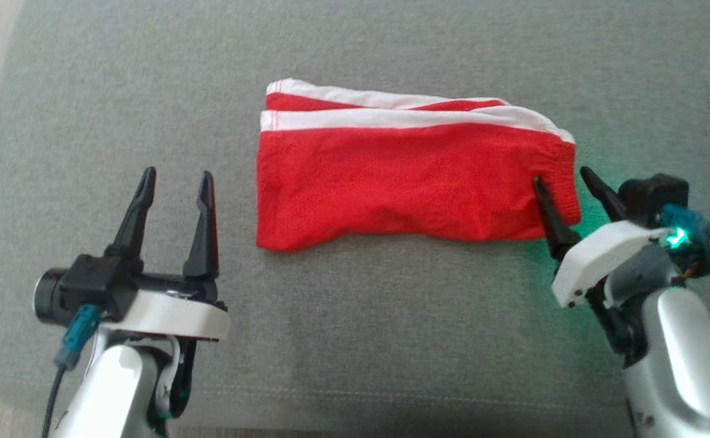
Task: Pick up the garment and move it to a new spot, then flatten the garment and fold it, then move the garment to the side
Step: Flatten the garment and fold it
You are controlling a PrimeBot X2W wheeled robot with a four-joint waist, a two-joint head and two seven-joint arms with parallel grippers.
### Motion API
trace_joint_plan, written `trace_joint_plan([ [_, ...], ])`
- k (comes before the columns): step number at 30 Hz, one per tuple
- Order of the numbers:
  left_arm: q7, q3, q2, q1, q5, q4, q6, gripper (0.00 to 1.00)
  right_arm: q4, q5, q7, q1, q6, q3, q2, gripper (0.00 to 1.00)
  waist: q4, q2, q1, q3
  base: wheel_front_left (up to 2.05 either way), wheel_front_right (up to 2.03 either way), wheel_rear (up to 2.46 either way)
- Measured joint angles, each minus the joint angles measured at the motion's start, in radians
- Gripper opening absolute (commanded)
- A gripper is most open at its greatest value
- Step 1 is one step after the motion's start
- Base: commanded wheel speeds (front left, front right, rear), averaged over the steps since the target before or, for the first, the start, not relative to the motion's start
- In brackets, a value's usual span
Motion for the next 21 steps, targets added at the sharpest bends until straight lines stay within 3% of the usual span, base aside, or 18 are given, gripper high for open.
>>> trace_joint_plan([
  [6,0.0,-0.007,-0.022,-0.02,0.017,0.01,-0.022,1.0,0.118,0.035,0.096,-0.079,0.0,-0.035,-0.018,1.0,0.027,0.0,0.0,0.039,0.0,0.0,0.0],
  [11,0.0,-0.003,-0.035,-0.042,0.029,0.01,-0.031,1.0,0.166,0.152,0.187,-0.156,0.0,-0.008,-0.04,1.0,0.034,0.0,-0.0001,0.055,0.0,0.0,0.0],
  [12,0.0,-0.002,-0.037,-0.042,0.033,0.012,-0.038,1.0,0.17,0.164,0.197,-0.165,0.0,0.002,-0.047,0.69,0.035,0.0,-0.0001,0.056,0.0,0.0,0.0],
  [13,0.0,0.0,-0.04,-0.042,0.037,0.013,-0.04,1.0,0.175,0.193,0.209,-0.173,0.0,0.004,-0.048,0.0,0.034,0.0,-0.0001,0.057,0.0,0.0,0.0],
  [21,0.0,0.021,-0.056,-0.042,0.054,0.017,-0.055,1.0,0.17,0.279,0.222,-0.163,0.0,0.055,-0.099,0.0,0.024,0.0,-0.0001,0.038,0.0,0.0,0.0],
])
